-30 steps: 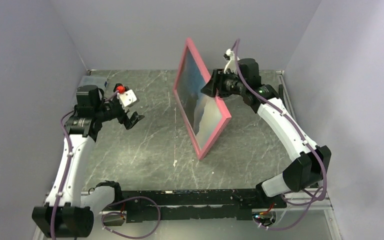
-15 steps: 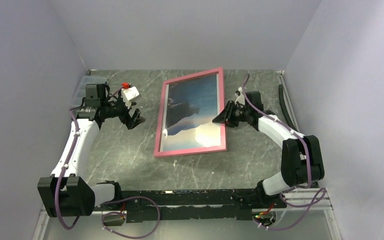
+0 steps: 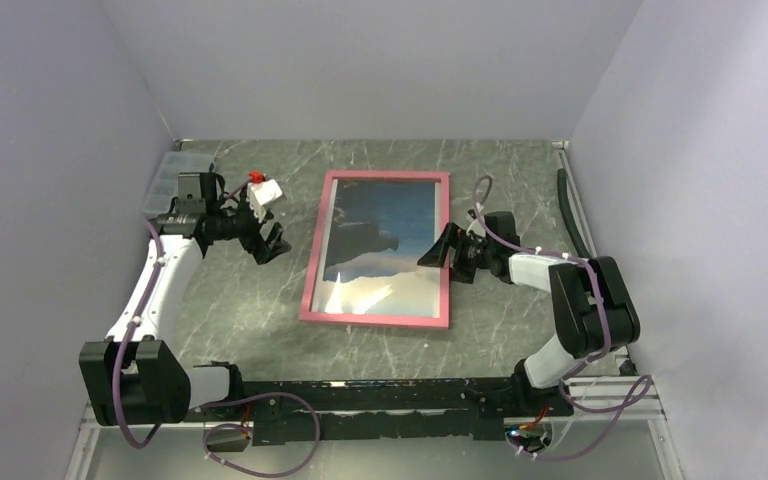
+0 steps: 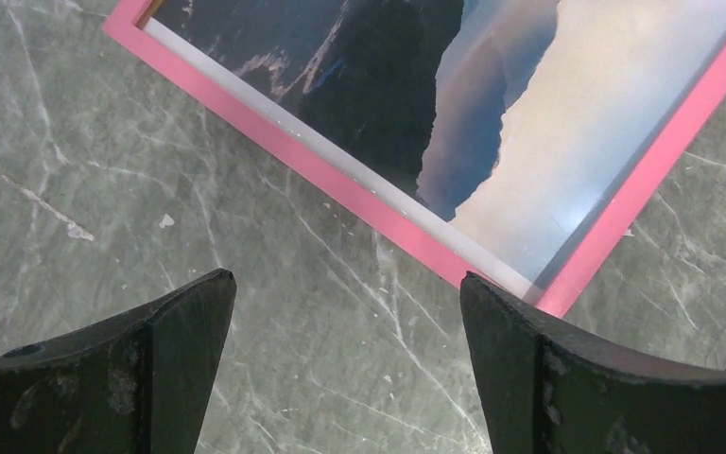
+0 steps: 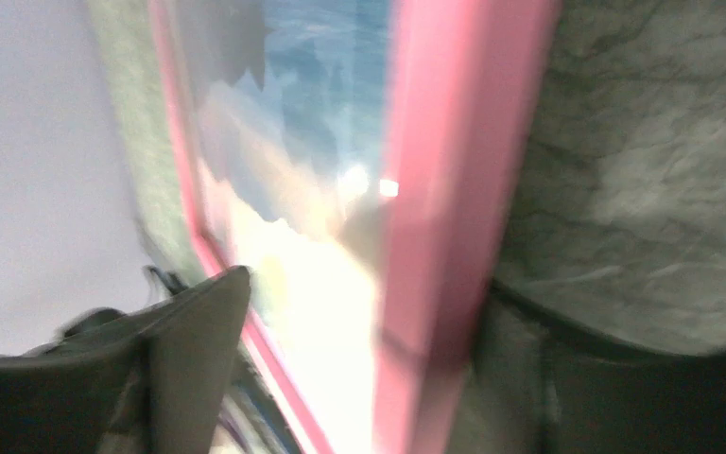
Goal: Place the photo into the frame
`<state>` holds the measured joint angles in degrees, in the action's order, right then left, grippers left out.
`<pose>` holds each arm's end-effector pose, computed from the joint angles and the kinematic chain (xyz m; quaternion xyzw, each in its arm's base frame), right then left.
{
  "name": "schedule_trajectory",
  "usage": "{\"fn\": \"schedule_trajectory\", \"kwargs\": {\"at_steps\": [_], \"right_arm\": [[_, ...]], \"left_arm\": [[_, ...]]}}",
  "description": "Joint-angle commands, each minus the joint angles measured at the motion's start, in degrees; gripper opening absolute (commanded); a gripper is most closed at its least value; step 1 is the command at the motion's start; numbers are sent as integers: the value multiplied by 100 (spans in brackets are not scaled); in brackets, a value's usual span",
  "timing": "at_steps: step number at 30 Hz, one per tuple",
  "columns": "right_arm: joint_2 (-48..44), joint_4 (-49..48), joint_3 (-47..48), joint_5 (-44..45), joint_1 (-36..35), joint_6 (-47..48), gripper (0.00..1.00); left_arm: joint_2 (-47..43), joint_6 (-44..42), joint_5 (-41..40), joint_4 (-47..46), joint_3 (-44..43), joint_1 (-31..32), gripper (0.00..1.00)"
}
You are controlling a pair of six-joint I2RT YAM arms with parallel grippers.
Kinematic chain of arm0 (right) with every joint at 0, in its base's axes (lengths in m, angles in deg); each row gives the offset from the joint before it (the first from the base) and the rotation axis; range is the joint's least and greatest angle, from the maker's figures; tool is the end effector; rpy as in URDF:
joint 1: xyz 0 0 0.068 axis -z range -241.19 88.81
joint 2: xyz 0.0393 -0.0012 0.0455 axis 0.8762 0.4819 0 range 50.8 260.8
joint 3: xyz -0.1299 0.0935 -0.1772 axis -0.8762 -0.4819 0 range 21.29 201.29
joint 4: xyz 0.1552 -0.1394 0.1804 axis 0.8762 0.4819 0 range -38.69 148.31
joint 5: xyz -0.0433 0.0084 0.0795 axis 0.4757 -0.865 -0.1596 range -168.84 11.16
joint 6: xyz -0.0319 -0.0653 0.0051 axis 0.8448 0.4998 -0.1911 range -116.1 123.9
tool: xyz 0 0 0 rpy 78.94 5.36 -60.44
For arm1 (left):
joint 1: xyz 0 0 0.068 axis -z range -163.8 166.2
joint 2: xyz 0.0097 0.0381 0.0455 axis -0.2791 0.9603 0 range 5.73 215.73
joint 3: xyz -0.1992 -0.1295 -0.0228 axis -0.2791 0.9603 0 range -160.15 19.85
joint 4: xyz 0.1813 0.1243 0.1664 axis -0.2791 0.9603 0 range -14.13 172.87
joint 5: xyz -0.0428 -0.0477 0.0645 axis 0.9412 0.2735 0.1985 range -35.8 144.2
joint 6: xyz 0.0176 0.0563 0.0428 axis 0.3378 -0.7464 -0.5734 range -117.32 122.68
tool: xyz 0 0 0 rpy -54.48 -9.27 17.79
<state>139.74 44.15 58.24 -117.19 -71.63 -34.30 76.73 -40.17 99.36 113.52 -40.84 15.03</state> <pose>0.2975 0.0930 0.0884 0.0867 0.8769 0.4257 0.2057 0.2913 -0.0370 0.2554 0.4353 0.7565 -0.2082 0.4414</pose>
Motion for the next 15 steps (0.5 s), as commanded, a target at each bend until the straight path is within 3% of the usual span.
{"fn": "schedule_trajectory", "kwargs": {"at_steps": [1,8,15], "right_arm": [[194,-570,18,185,-2,503,99],[181,-84,201,476,106,678,100],[-703,2027,632,2732,191,1167,100]], "left_arm": [[90,-149,66,-113,108,-23,94],[91,-91,66,-177,164,-36,94],[168,222,-51,-501,285,-137,94]]}}
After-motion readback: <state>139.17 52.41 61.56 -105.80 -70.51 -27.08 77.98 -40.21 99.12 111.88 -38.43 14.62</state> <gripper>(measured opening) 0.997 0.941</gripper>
